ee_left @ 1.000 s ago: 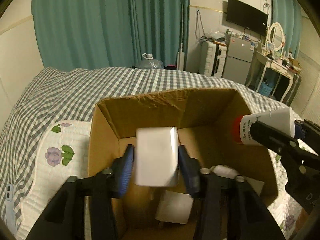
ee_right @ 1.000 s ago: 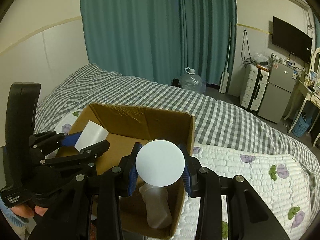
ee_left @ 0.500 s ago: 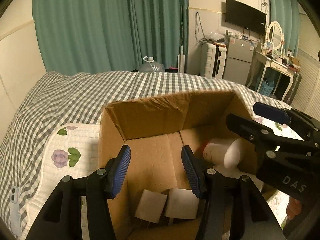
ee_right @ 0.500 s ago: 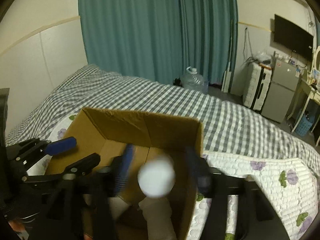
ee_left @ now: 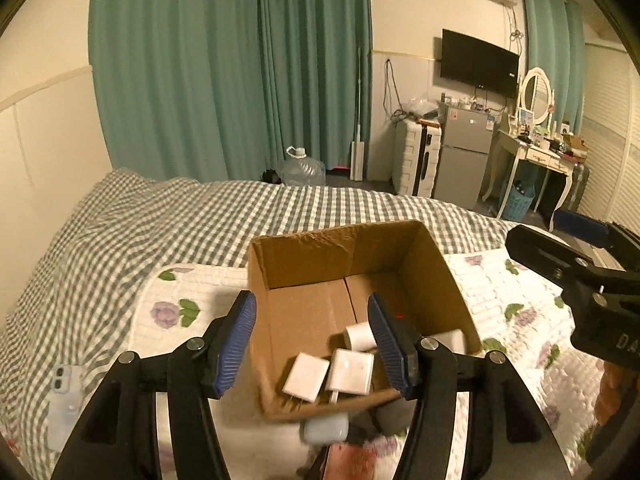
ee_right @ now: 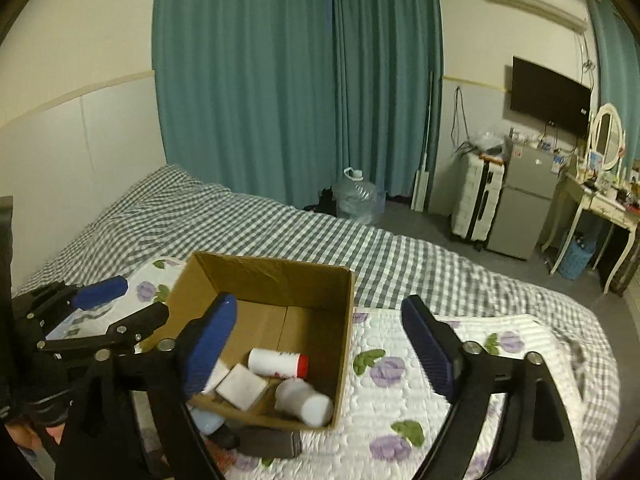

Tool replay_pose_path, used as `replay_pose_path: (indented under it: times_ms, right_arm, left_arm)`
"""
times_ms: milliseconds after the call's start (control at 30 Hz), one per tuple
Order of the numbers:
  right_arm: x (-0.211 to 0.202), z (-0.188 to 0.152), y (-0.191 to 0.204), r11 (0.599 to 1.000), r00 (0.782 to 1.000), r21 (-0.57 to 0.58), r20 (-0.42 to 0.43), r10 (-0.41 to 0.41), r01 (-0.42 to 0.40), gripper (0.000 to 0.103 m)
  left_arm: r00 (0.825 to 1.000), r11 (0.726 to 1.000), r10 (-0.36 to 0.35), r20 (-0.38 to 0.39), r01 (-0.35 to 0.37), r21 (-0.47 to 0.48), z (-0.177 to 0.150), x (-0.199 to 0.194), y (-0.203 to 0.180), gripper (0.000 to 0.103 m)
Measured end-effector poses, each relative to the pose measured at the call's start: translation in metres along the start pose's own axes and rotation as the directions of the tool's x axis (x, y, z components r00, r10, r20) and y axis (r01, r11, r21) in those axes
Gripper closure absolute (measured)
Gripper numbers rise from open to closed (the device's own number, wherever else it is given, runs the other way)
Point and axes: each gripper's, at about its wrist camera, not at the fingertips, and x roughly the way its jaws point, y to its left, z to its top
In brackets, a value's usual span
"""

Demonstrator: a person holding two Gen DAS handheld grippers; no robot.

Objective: Organize rigid objects
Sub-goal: 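Grasp the pink rose-printed card case with the left tool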

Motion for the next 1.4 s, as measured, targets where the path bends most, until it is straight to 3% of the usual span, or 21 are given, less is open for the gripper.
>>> replay_pose_path:
  times_ms: [133,333,533,733,1200,1300,1400]
  right_arm:
    - [-0.03,-0.013,0.014,1.0,1.0,-0.012,0.016,-0.008,0.009,0.011]
    - [-0.041,-0.058,0.019,0.999,0.999,-0.025,-0.039,-0.023,0.022,0.01]
    - [-0.024,-0.1,0.015,1.0,0.991,-0.019,-0.133,-0.007,0.004,0.01]
    - [-0.006,-0.12,0.017,0.999,0.984,-0.035,-0.177,0.008,-0.014,0.01]
    - [0.024,-0.145,-0.001,1.0,0.963,-0.005,-0.269,-0.016,0.016,0.01]
    - [0.026,-0.148,-0.007,1.0,0.959,0.01,-0.283,-0.023,0.027,0.01]
    - [0.024,-0.147,-0.009,0.999,0.961,0.019,-0.277,-0.02,0.026,0.01]
  left_arm:
    - [1.0,1.0,0.008,0.004,-0.008,0.011,-0.012,-0.026,0.004,0.04]
    - [0.999,0.999,0.034,-0.038,-0.034,0.016,-0.042,-0.033,0.004,0.04]
    - [0.99,0.998,0.063,-0.124,-0.063,0.006,-0.085,-0.007,0.009,0.04]
    - [0.972,0.998,0.064,-0.226,-0.06,0.026,-0.129,0.029,0.003,0.04]
    - [0.932,0.993,-0.005,-0.361,0.049,0.111,-0.167,0.071,-0.039,0.04]
    - [0.936,0.989,0.01,-0.351,0.042,0.142,-0.167,0.069,-0.046,0.04]
    - [0.94,0.989,-0.048,-0.337,0.091,0.114,-0.164,0.059,-0.048,0.042]
